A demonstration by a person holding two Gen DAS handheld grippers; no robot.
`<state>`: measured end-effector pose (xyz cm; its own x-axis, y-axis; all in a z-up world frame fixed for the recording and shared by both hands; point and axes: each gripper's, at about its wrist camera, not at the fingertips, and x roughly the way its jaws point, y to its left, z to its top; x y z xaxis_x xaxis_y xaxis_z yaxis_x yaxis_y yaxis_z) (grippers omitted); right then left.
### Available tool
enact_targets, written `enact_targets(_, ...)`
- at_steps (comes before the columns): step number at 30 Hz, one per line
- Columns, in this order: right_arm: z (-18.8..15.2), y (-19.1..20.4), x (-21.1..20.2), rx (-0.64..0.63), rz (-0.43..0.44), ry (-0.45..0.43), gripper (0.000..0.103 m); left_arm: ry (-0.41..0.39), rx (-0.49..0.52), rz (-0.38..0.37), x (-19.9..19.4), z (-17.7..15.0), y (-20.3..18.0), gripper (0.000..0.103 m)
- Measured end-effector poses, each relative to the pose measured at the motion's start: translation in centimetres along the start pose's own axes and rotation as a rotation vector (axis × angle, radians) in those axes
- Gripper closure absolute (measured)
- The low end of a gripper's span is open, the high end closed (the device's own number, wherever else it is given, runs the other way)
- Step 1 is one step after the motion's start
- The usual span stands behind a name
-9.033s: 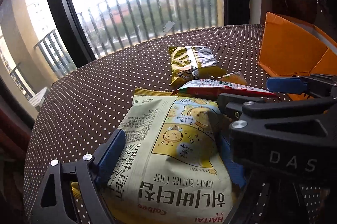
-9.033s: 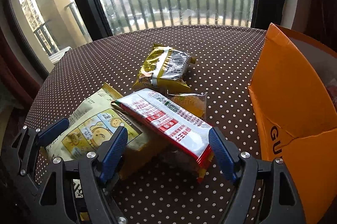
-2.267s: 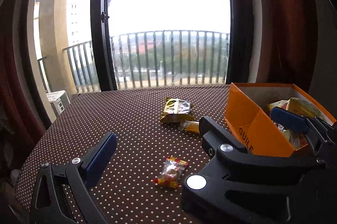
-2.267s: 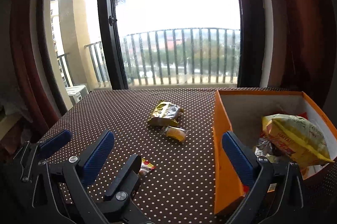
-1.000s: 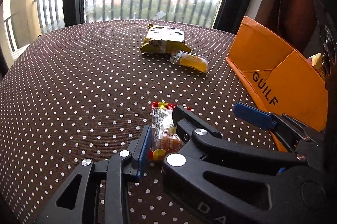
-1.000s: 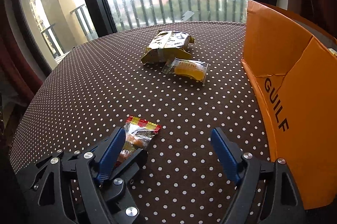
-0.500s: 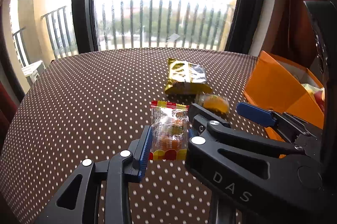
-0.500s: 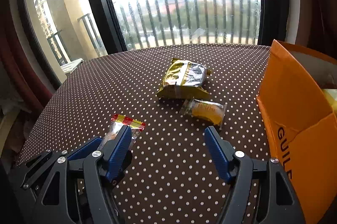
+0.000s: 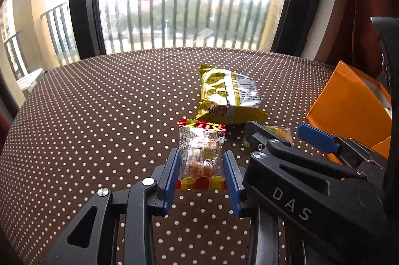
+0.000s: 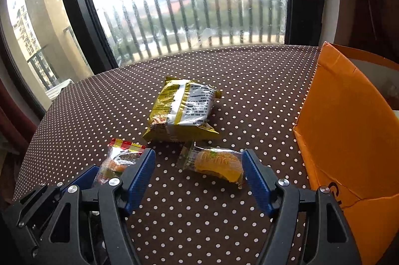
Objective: Organize snacks
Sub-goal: 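Grasp the small candy pack with left gripper while right grasps orange cake packet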
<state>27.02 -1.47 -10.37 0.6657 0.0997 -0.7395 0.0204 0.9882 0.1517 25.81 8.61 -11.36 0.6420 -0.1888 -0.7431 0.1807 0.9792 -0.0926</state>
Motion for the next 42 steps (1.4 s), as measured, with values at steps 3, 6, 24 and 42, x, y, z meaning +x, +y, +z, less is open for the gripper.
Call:
enact_targets(3, -0.1, -0.2, 1.2, -0.003, -0.016, 0.032, 0.028, 0.029, -0.015, -0.007, 1.0, -0.2, 0.3, 0.068)
enact_targets(6, 0.0, -0.2, 1.9, -0.007, -0.025, 0.048, 0.028, 0.042, -0.028, -0.007, 1.4, -0.4, 0.6, 0.068)
enact_targets(24, -1.6, 0.0, 1.8, -0.032, 0.059, 0.061, 0.050, 0.050, -0.037, 0.005, 1.3, -1.6, 0.6, 0.068)
enact_targets(42, -4.4, -0.4, -5.9, -0.072, 0.117, -0.025, 0.051, -0.058, -0.047, 0.021, -5.8, -4.2, -1.5, 0.068)
